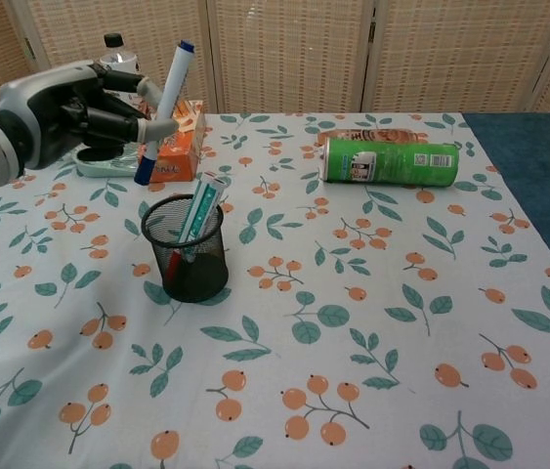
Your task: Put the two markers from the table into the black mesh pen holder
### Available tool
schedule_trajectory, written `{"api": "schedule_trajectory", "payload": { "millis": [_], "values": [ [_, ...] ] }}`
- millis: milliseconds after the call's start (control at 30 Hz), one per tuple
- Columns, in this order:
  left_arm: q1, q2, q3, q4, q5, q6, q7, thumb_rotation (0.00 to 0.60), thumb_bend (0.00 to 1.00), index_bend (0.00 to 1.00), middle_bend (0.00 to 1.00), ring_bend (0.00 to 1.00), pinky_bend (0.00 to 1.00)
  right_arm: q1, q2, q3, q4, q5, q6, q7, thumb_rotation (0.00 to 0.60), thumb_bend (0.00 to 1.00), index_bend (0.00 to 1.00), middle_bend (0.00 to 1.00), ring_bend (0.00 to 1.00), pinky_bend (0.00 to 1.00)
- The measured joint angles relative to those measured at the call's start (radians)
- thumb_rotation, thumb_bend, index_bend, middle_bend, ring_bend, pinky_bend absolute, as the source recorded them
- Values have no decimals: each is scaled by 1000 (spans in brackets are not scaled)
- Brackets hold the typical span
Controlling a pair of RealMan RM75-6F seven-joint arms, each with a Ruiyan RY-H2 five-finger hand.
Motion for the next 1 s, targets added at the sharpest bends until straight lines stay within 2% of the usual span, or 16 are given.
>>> {"api": "schedule_trajectory", "payload": {
  "millis": [467, 767, 900, 1000],
  "values": [
    [-9, -137, -24, 84, 2, -13, 57, 600, 365, 613, 984, 1000, 1000, -21, 7, -2, 16, -19, 63, 37, 600, 247, 0, 0, 0, 0],
    [12, -178, -27, 139, 27, -27, 22, 600, 365, 610, 985, 1000, 1000, -38, 9, -5, 26, -32, 100, 50, 600, 246, 0, 0, 0, 0],
    [28, -183, -20, 162, 55, -39, -17, 600, 360, 536, 985, 1000, 1000, -47, 9, -4, 30, -31, 113, 53, 600, 246, 0, 0, 0, 0],
    [38, -181, -13, 175, 86, -52, -45, 600, 339, 429, 983, 1000, 1000, -48, 7, -2, 31, -29, 115, 53, 600, 246, 0, 0, 0, 0]
  ]
}}
